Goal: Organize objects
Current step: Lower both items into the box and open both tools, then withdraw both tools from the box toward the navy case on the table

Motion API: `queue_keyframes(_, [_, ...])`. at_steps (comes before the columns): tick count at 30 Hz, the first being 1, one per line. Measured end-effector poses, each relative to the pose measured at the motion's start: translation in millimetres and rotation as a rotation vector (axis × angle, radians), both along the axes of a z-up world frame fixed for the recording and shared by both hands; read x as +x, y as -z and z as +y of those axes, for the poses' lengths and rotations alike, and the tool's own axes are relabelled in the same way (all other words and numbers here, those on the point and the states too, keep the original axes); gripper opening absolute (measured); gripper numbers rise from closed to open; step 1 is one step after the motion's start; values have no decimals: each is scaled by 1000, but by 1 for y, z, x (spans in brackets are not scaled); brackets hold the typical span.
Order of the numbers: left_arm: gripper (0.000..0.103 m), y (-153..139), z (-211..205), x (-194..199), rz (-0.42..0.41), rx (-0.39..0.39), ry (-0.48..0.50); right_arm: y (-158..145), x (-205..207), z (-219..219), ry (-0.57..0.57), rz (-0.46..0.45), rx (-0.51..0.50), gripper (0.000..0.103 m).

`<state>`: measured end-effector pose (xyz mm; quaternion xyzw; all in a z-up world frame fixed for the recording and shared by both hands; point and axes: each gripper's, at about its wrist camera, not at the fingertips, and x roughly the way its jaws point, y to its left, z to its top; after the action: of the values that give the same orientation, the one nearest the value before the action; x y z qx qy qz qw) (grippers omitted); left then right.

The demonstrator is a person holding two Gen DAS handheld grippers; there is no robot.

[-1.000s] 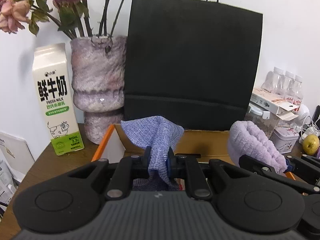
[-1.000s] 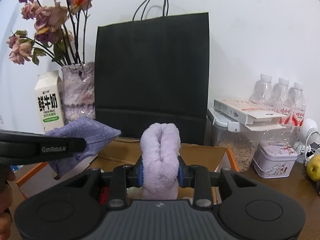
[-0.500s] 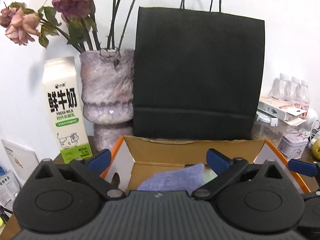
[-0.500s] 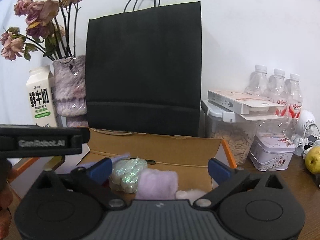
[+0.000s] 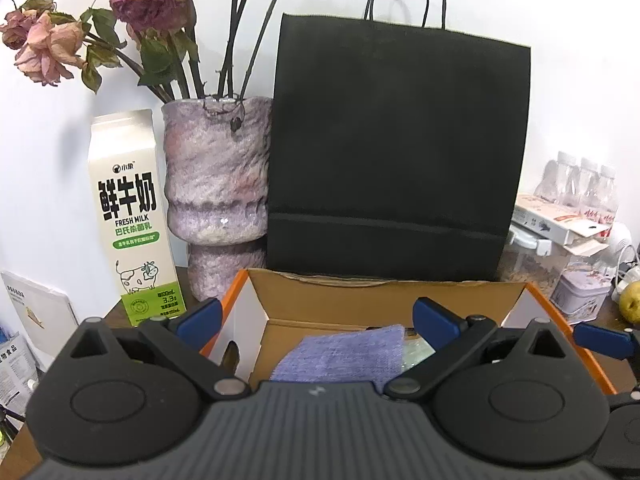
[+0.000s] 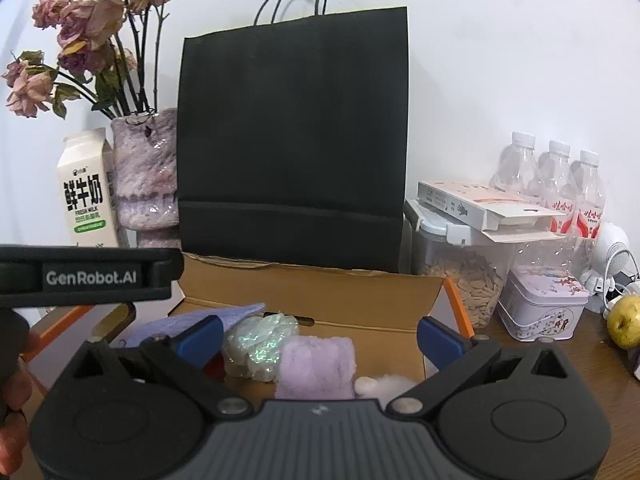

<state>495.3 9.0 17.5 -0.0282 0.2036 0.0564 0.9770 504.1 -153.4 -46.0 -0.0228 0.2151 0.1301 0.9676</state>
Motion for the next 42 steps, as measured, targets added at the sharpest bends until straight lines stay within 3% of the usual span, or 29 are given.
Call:
queue_keyframes(14, [103,-11,0,-36,-21,-15,21,-14,-31,2,-39,-37,-6,103])
queue_keyframes(30, [103,-21,6,-118,-40,-34,63,-21,-99,-10,-64,-68,-22,103])
queue_keyframes(42, [103,-8,8,-170,11,-20,57,-13,-151,-25,-68,-30,-26,103])
